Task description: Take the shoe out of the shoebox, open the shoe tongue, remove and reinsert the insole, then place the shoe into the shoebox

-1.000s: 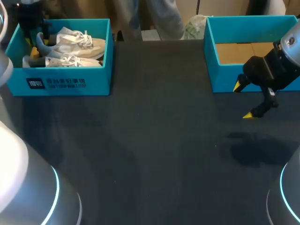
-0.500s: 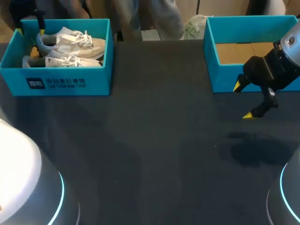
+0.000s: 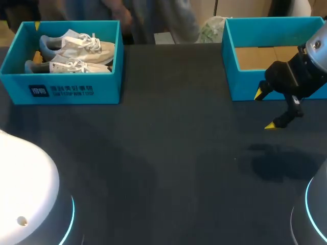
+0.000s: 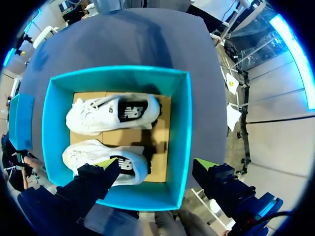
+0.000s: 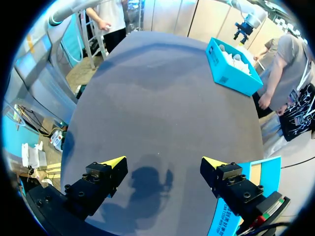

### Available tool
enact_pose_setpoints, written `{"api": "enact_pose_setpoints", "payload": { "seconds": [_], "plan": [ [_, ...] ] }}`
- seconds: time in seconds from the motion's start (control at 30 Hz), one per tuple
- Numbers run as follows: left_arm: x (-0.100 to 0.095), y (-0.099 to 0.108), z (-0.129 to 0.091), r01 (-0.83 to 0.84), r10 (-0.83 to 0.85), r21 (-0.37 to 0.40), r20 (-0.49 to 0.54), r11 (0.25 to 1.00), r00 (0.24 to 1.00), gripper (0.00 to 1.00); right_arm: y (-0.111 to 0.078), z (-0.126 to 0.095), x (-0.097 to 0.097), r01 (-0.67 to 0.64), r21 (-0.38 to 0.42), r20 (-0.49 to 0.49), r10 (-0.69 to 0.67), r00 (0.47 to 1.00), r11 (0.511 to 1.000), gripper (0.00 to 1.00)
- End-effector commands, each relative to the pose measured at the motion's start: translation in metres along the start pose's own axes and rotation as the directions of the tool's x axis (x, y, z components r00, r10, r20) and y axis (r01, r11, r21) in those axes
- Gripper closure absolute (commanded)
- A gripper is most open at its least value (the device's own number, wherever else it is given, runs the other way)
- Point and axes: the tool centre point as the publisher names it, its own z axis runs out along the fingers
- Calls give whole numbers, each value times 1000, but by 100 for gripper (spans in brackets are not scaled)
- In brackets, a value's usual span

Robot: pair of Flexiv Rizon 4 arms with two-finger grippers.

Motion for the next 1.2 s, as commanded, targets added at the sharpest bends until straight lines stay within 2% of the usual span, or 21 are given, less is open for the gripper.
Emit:
{"api": "enact_pose_setpoints", "payload": {
  "seconds": [0.03,0.27,0.37,0.6,1.07,1.1,1.13,1.17,1.2],
  "plan": [
    [0,-21,-2,0,0,-57,-3,998,1000,0,0,1,0,0,2,1,0,1000,1000,0],
    [0,-21,-2,0,0,-57,-3,998,1000,0,0,1,0,0,2,1,0,1000,1000,0],
    [-1,-36,3,-20,18,-46,-44,999,999,0,0,1,0,0,2,1,0,1000,1000,0],
    [3,-65,8,-66,64,-22,-54,998,996,0,0,1,0,0,2,1,0,1000,1000,0],
    [4,-98,28,-89,88,-21,-45,996,995,0,0,1,0,0,2,1,0,1000,1000,0],
    [4,-98,30,-92,91,-17,-44,996,995,1,0,1,0,0,2,1,0,1000,1000,0],
    [3,-98,32,-101,100,-18,-38,995,994,8,0,1,0,0,2,1,0,1000,1000,0],
    [3,-98,34,-107,106,-28,-28,994,994,11,0,1,0,0,2,1,0,1000,1000,0],
    [2,-98,36,-115,114,-37,-20,993,993,9,0,1,0,0,2,1,0,1000,1000,0]
  ]
}}
